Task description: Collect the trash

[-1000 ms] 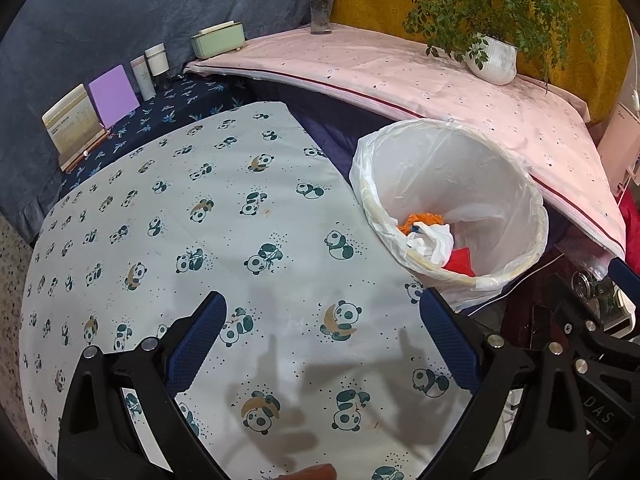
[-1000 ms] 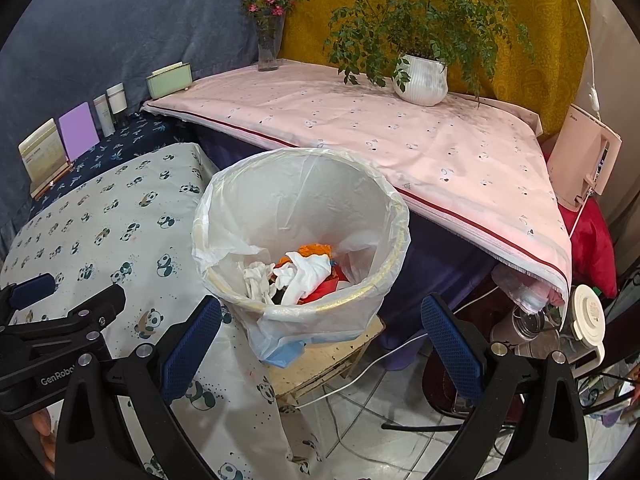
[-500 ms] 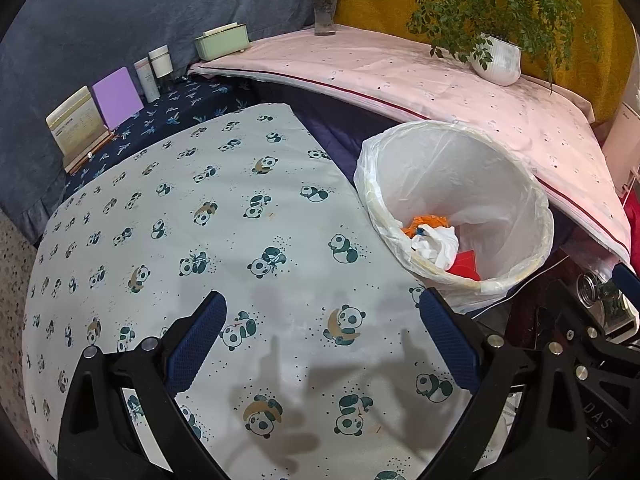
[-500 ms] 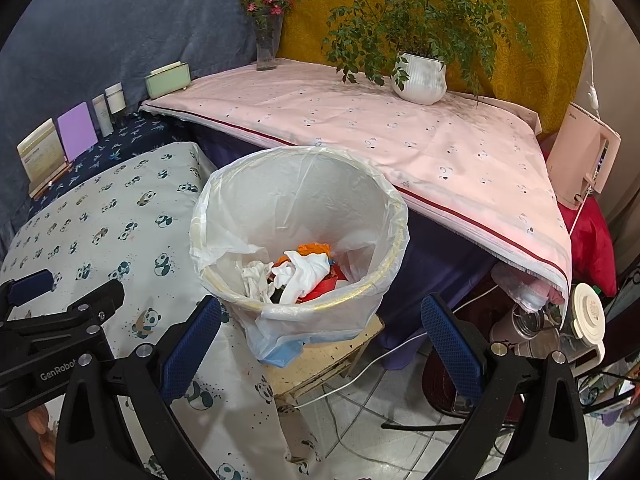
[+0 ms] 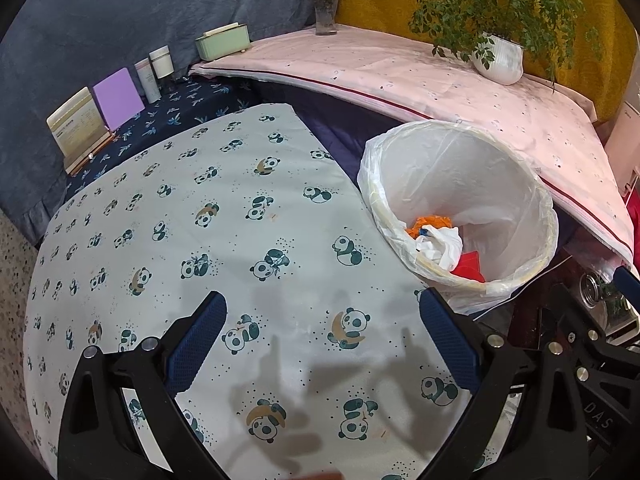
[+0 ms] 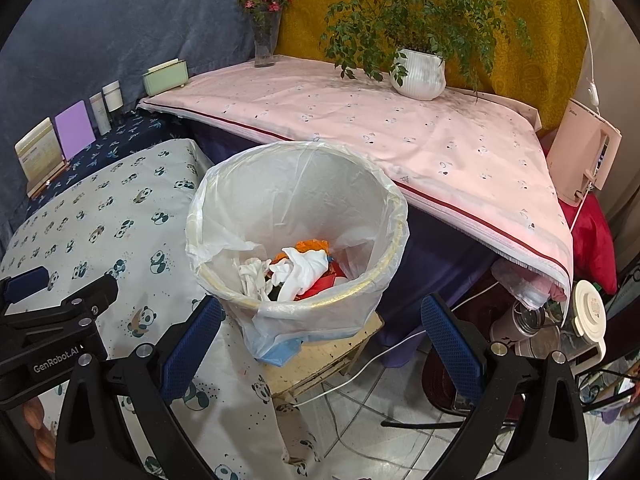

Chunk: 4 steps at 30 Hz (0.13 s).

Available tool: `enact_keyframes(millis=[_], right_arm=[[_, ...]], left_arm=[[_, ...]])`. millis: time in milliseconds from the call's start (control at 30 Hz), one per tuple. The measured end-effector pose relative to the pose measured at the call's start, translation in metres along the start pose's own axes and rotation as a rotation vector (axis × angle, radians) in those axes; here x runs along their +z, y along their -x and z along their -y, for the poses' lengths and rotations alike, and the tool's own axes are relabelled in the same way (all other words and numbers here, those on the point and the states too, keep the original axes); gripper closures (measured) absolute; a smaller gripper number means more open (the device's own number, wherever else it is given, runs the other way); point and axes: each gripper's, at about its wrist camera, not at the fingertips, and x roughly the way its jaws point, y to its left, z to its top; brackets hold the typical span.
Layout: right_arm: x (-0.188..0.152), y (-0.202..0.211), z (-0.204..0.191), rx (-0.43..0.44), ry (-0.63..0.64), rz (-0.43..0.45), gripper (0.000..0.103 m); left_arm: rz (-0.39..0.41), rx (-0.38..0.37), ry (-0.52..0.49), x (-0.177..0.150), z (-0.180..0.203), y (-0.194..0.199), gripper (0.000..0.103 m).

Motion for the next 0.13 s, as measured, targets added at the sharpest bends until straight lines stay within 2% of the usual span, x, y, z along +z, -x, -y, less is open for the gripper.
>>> enact_keyframes(millis=[133], right_arm=[[-0.0003,-0.0011,0.0,0.0,0.0,-0.002,0.006]], left_arm=[[0.002,-0.013,0.0,0.0001,0.0001,-0.0013,0.01]])
